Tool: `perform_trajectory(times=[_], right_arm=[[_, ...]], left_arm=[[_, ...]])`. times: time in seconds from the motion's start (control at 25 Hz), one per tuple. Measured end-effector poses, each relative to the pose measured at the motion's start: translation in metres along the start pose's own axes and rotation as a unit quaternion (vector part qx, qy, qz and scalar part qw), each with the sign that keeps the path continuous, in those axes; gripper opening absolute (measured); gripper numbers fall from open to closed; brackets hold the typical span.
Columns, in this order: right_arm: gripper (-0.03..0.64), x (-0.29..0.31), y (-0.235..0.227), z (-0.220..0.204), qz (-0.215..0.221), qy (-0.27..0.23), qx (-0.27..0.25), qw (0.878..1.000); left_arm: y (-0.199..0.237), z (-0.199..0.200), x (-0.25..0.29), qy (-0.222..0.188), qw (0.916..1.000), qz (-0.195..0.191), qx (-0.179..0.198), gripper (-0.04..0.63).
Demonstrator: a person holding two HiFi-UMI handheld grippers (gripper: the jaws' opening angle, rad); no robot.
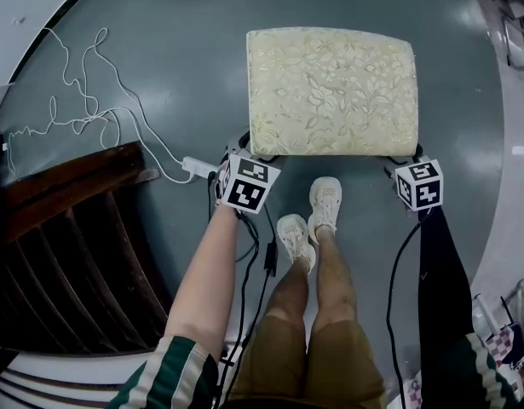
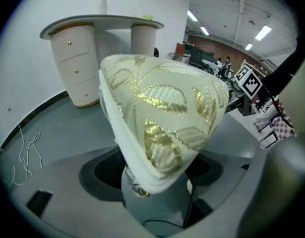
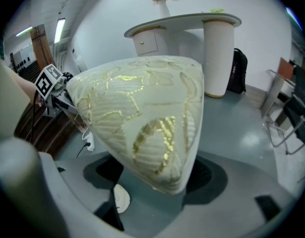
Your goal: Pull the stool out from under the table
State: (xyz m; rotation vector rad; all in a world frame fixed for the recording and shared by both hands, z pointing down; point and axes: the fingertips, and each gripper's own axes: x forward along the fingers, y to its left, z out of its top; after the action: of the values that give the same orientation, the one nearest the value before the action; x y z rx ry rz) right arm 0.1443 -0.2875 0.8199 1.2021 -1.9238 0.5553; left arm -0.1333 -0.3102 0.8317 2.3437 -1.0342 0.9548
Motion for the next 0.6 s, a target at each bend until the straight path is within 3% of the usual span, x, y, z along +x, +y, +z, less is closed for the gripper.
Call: perform_trajectory(times=[0.36,0.6], right_arm=[[0.377,-0.006,0.0,-0.001,0.009,0.013,-0.006,1.0],[0.376,-0.014,0.003,0.001,0.02,0.048,0.006,0.999]], left_arm=[[-0.006,-0.004,-0.004,0.008,0.9998,-0.006,-0.017,0.371],[-0.008,-0.003,-0.011,0.041,0.9985,-0.02,-0.031,0.371]])
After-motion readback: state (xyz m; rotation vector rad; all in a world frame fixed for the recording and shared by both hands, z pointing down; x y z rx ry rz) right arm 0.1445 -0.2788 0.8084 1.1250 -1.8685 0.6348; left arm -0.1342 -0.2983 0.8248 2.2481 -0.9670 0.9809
